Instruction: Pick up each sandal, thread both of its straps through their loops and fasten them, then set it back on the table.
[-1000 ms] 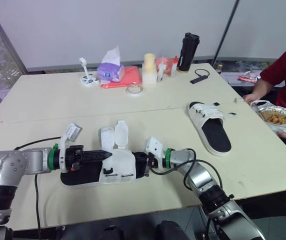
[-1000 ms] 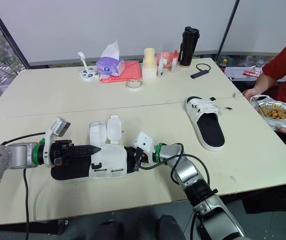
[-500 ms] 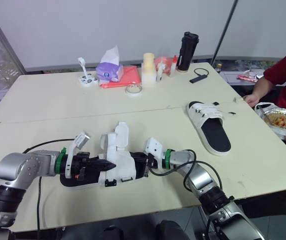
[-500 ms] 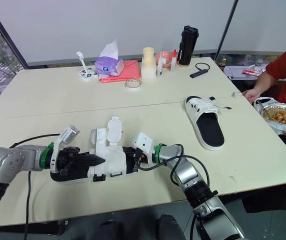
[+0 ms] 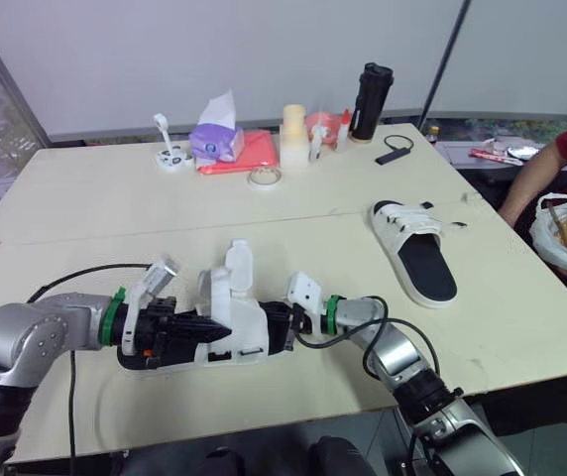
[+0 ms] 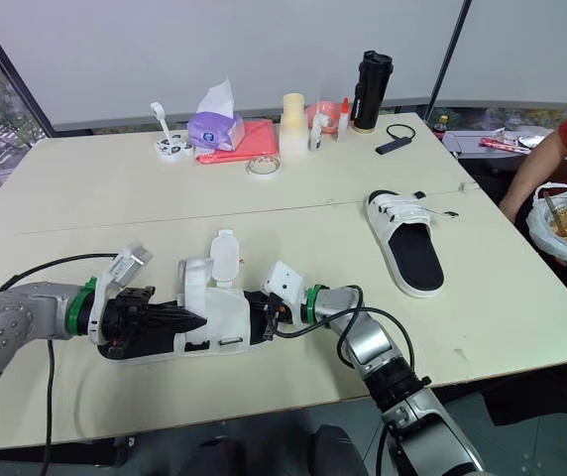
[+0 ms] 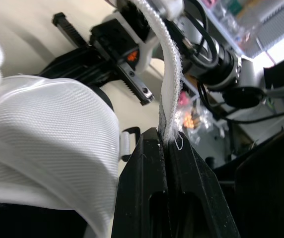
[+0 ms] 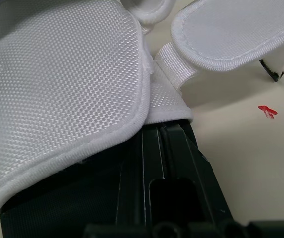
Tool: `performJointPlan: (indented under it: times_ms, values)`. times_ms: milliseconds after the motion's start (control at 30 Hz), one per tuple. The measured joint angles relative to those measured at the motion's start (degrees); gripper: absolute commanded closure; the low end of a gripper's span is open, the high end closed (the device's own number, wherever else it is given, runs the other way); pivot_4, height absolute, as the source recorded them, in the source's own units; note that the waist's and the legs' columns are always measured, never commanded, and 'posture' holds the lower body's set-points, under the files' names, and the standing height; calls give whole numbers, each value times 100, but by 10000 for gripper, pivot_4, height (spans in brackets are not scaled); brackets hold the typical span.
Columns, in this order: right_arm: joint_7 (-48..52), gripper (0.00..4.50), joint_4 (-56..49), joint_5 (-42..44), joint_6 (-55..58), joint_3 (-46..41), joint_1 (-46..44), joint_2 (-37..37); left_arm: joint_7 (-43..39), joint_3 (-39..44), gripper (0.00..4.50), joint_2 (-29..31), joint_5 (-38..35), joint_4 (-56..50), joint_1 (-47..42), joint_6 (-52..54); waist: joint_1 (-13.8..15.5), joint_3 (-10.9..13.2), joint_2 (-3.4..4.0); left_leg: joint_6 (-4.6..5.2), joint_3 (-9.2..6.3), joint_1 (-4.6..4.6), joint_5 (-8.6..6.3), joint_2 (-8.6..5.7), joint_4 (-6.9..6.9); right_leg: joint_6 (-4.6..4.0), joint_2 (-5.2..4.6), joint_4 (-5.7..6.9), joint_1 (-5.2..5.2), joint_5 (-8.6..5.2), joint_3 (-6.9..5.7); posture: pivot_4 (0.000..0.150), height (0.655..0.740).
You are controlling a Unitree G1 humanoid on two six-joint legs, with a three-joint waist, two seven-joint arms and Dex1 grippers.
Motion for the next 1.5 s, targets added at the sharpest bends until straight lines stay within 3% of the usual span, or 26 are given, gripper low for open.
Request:
performJointPlan:
  times_ms: [267,633,733,900,1033,1167,1267,1500]
  values:
    - [0,45000,21,0,0,-4,-1,41,-62,-264,44422,118,852,-27,189,-906,-29,0,0,0,1,2,0,0,-8,-2,1,-1,-3,-1,1,1500,7400]
    - [-1,45000,43,4,0,-9,-27,56,-500,-274,44422,473,952,-266,535,-1080,-45,0,0,0,3,8,0,1,-27,-7,2,-2,-7,-4,4,1500,7400]
    - [-1,45000,54,5,-1,-12,-30,57,-397,-252,35222,402,973,-207,555,-1137,-42,0,0,0,2,9,0,1,-28,-8,4,-1,-7,-5,2,1500,7400]
    - [0,45000,60,5,-2,-8,-30,60,-140,181,9432,343,659,-151,592,-847,-40,0,0,0,0,8,1,1,-28,-7,3,-2,-6,-4,1,1500,7400]
    - [7,45000,62,12,-16,-6,-24,66,151,1193,9432,477,-133,-451,1040,-137,-54,0,0,0,0,10,0,3,-35,-5,-2,-2,-7,-4,2,1500,7400]
    - [32,45000,85,14,-33,5,-19,66,149,1825,9432,714,-546,-1207,2144,238,-43,0,0,-1,2,21,1,4,-47,-11,-16,-6,-4,-7,4,1500,7400]
    - [37,45000,146,13,-84,-2,-34,64,190,1830,9432,693,-407,-1549,2763,105,-33,-3,-4,-4,0,26,3,4,-47,-36,-18,-6,0,-21,7,1500,7400]
    - [96,45000,276,12,-131,40,-118,91,870,1127,9432,-55,690,-1533,2904,-1062,-35,-10,-17,-6,4,66,4,4,-67,-48,-15,-15,28,-27,15,1500,7400]
